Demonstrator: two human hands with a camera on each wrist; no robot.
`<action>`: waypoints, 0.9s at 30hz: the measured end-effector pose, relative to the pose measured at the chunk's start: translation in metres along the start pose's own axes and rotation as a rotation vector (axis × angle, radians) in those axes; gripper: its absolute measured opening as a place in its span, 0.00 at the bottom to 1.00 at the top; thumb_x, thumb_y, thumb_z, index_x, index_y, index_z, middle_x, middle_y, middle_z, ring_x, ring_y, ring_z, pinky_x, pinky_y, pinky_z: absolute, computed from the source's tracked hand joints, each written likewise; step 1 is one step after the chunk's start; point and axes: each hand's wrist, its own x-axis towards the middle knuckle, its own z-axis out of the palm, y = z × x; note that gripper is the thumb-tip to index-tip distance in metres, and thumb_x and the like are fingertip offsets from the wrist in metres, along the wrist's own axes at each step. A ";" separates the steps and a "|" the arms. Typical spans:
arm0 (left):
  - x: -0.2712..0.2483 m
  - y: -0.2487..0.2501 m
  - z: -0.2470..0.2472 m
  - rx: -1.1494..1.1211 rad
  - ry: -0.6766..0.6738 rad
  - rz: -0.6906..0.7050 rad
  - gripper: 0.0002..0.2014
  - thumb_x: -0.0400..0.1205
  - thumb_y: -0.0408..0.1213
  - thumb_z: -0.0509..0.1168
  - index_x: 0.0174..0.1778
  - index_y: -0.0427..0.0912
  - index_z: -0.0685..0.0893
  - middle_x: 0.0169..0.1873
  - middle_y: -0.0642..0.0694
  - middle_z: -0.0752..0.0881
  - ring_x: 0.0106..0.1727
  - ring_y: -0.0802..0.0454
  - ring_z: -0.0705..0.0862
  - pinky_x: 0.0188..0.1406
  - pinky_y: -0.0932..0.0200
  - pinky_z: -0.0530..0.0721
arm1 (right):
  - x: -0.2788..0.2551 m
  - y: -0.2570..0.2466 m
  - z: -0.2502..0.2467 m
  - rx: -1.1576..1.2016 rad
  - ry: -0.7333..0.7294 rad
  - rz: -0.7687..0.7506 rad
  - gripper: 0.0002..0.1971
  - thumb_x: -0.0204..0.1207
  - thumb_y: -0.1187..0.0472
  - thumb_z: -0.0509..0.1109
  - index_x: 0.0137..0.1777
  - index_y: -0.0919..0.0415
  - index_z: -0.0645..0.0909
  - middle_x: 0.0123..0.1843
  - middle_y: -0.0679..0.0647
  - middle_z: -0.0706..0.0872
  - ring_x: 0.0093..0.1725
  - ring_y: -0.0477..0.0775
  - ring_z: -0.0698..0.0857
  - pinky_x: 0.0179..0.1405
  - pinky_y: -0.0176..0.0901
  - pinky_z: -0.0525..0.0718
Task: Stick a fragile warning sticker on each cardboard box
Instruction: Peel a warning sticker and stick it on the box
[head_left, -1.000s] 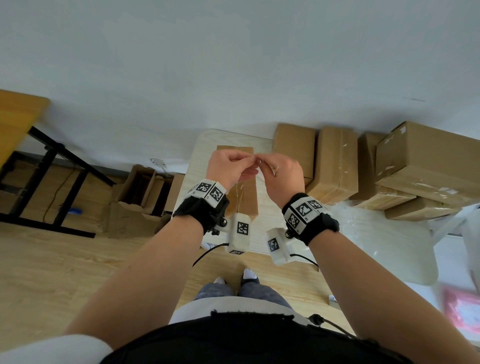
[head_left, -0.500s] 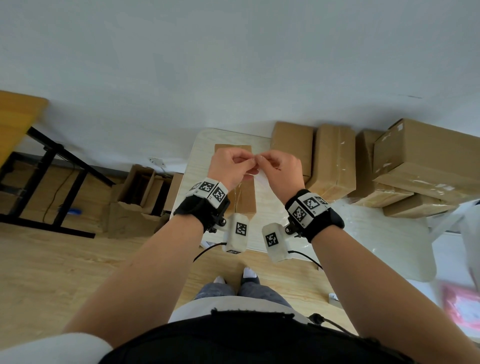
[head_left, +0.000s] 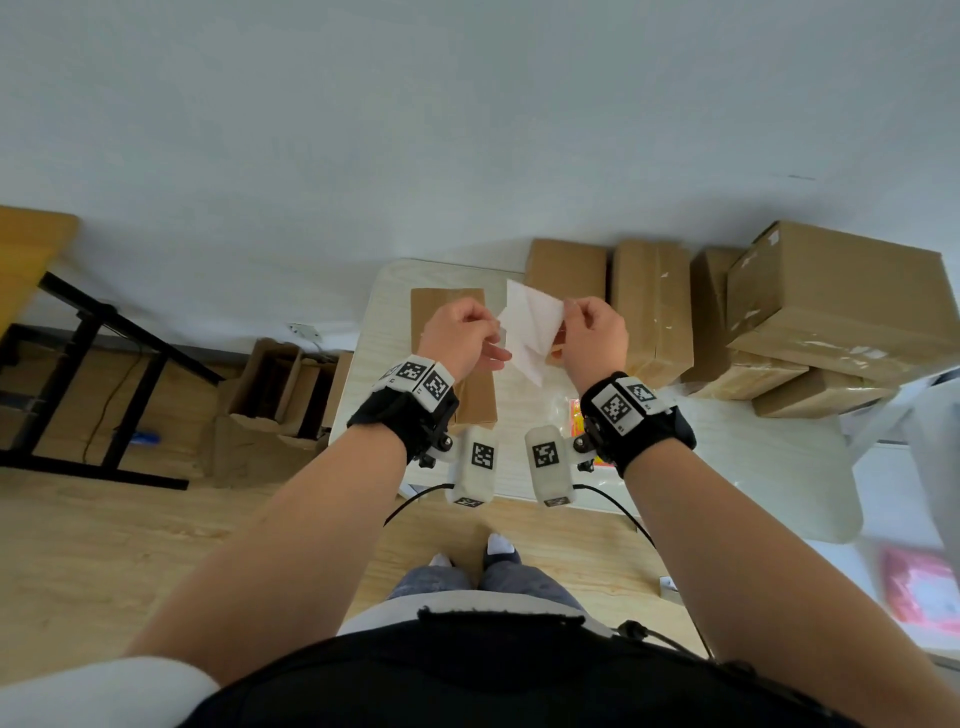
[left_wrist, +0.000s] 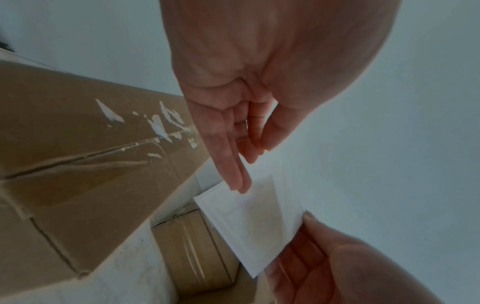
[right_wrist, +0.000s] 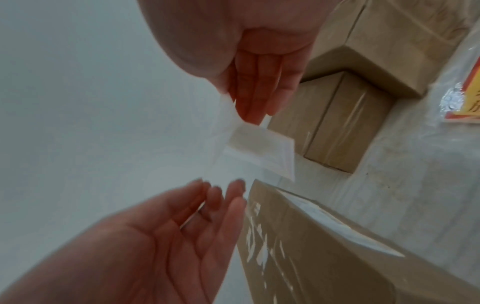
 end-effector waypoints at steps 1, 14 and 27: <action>0.001 -0.001 0.001 0.004 0.005 -0.018 0.04 0.85 0.26 0.62 0.46 0.36 0.80 0.40 0.37 0.84 0.44 0.35 0.91 0.47 0.41 0.91 | 0.003 0.003 -0.004 0.017 0.022 0.038 0.11 0.85 0.55 0.61 0.46 0.58 0.82 0.41 0.54 0.88 0.43 0.57 0.89 0.47 0.60 0.89; 0.024 -0.010 0.012 0.055 0.233 -0.219 0.10 0.87 0.32 0.57 0.63 0.39 0.77 0.45 0.38 0.82 0.29 0.48 0.87 0.42 0.48 0.92 | 0.036 0.043 -0.073 0.230 0.397 0.437 0.15 0.85 0.53 0.55 0.60 0.56 0.81 0.56 0.55 0.87 0.54 0.59 0.86 0.52 0.59 0.89; 0.028 -0.006 0.046 0.128 0.002 -0.210 0.07 0.82 0.31 0.66 0.53 0.32 0.83 0.35 0.41 0.87 0.28 0.46 0.87 0.26 0.57 0.87 | 0.031 0.028 -0.055 0.144 0.314 0.216 0.09 0.86 0.49 0.56 0.49 0.48 0.76 0.45 0.49 0.84 0.49 0.58 0.88 0.48 0.63 0.89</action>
